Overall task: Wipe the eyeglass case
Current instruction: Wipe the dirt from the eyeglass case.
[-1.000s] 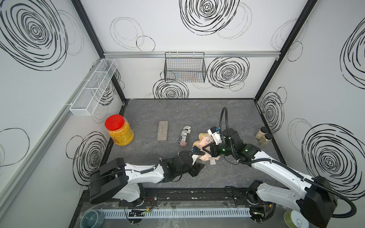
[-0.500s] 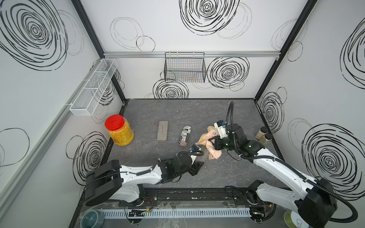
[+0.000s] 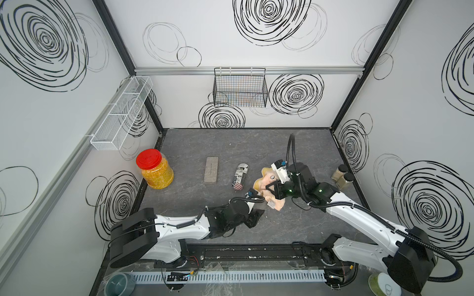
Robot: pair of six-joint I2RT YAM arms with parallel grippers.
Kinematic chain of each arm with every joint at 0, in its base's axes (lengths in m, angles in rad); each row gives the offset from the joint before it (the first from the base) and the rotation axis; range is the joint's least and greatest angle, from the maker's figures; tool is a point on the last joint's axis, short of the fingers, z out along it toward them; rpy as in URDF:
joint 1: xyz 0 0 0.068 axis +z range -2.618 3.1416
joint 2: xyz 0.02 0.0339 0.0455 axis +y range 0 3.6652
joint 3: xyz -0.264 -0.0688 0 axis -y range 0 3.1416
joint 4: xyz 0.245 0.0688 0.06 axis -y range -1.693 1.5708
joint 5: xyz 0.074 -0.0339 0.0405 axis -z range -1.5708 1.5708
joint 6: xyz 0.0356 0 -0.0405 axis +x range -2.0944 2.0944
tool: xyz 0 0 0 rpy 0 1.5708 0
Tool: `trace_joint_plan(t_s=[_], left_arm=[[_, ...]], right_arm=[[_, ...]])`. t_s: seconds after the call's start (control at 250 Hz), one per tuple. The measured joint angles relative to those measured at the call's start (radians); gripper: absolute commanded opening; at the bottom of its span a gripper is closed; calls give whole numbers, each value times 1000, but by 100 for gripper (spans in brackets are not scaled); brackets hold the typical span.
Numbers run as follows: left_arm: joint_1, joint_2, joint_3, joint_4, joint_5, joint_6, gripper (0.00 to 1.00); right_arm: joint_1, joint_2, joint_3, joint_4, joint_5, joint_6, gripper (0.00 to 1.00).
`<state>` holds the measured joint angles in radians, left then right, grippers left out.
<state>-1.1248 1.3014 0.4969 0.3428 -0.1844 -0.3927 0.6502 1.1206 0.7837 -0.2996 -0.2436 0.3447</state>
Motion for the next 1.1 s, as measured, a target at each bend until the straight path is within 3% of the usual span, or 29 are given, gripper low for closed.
trace_joint_plan(t_s=[0.14,0.459,0.847,1.099], left_arm=[[0,-1,-6,5,-3,-1,58],[1,0,-11,23,-1,-3,58],[8,-12,-20,26,5,-14,58],[11,-21,-24,25,6,-16,58]], right_arm=[[-47,-3,0,2,-3,-11,0],[31,4,-15,35,-185,-18,0],[-88,-43,-23,11,-3,1,0],[26,-40,-24,32,-40,-4,0]])
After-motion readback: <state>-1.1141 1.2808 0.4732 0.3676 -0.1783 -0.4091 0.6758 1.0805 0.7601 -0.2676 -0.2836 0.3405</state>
